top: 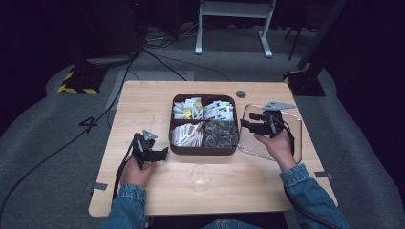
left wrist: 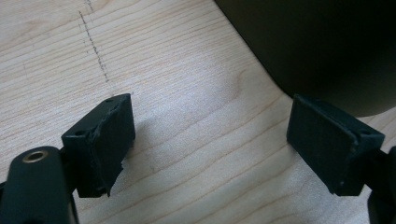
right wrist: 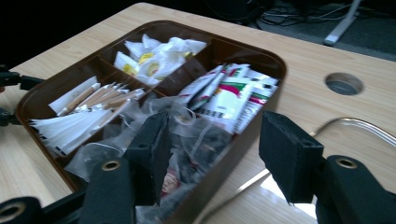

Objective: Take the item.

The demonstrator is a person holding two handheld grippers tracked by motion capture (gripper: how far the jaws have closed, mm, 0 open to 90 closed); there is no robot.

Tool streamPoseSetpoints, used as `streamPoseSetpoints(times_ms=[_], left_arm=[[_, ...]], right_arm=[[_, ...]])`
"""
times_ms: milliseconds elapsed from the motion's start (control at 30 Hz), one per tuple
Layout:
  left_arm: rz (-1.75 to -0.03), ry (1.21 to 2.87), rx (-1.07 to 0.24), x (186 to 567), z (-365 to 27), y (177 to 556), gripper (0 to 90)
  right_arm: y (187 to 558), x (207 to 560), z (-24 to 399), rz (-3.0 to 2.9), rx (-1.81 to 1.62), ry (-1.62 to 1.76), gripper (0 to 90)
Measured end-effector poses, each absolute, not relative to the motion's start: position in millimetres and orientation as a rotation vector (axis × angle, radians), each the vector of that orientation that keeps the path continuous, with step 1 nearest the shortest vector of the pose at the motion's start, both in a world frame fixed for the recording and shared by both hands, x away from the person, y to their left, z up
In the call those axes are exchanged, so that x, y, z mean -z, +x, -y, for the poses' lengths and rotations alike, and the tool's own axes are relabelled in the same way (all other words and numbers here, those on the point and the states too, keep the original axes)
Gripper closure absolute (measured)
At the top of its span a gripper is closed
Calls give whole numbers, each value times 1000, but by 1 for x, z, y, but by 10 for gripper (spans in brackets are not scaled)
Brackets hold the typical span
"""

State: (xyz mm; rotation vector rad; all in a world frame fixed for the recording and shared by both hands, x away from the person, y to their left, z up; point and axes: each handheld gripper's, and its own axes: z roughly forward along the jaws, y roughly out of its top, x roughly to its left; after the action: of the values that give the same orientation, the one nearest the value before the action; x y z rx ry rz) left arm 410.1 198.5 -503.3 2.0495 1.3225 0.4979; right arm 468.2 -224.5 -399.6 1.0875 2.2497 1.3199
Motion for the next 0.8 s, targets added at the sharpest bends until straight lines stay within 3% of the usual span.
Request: streamPoseSetpoints(times_ms=[467,800], left_arm=[[-1322,2051,-498,503,-199,409,158],[-1322,2051,-497,503,-199,409,158]], right_arm=[[481,412,182,-2372,-1309,1026,442],[482,435,159,-2476,-1198,955,519]])
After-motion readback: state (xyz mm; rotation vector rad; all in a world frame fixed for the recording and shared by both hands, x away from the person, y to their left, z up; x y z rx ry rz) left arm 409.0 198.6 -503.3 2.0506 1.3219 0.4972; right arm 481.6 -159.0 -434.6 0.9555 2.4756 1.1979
